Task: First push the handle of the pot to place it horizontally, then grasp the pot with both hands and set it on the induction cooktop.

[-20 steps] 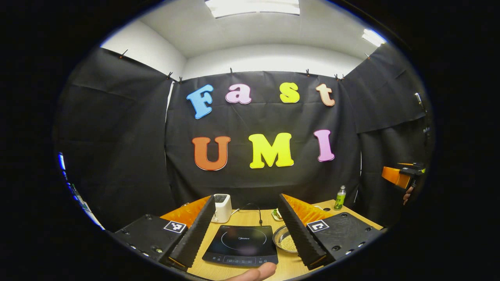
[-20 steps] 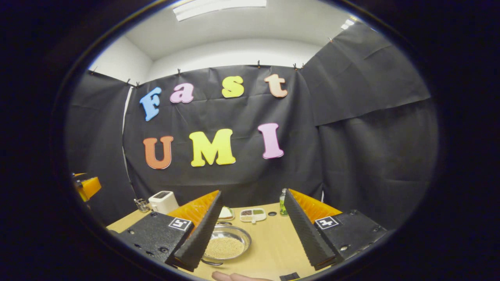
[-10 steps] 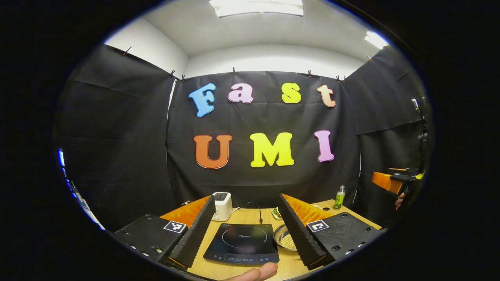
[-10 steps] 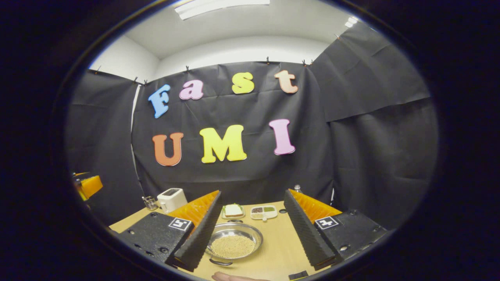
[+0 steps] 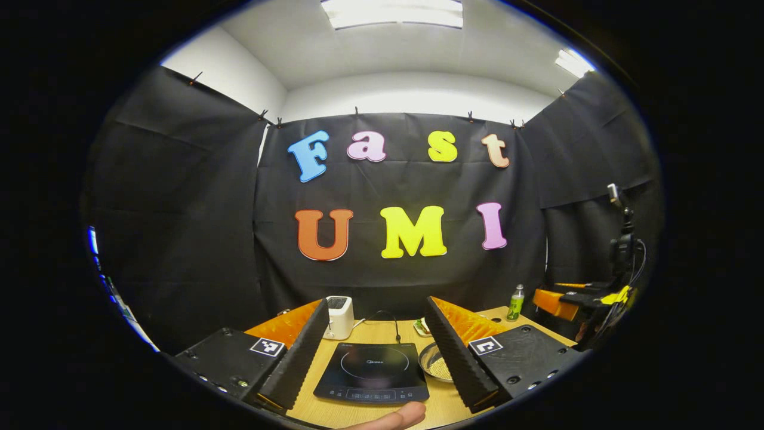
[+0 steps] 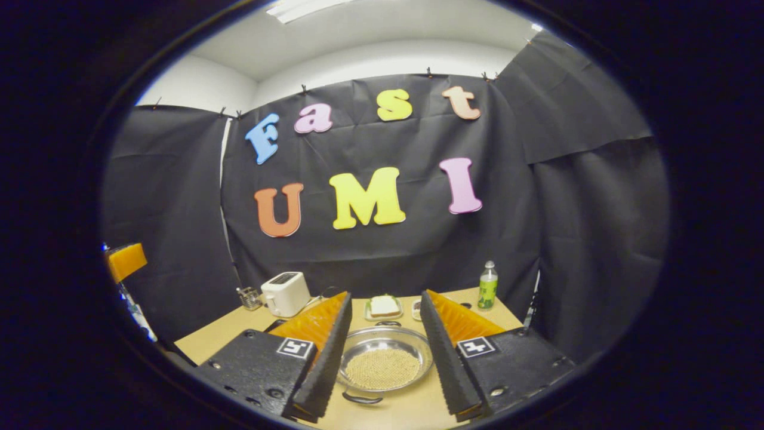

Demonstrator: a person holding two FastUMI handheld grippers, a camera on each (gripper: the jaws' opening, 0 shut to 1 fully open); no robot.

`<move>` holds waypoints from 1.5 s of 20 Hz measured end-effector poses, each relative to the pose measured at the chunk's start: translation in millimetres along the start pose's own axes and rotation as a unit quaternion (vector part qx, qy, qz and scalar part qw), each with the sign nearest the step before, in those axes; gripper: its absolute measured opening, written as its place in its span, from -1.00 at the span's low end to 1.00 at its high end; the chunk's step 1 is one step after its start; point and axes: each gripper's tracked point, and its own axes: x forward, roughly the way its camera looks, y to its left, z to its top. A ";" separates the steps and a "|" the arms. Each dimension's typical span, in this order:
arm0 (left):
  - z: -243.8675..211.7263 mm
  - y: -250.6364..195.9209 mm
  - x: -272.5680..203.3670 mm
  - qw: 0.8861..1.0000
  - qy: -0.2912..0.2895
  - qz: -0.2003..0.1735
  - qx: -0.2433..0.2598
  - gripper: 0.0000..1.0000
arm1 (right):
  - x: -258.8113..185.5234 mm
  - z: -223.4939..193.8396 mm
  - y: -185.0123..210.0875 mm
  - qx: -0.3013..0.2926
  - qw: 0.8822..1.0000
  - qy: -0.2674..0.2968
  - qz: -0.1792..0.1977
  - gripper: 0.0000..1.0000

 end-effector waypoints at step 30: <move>-4.4 9.5 -21.9 1.000 -0.015 -0.006 -0.016 0.92 | 60.7 -293.9 80.9 0.003 0.941 0.332 0.065 -0.92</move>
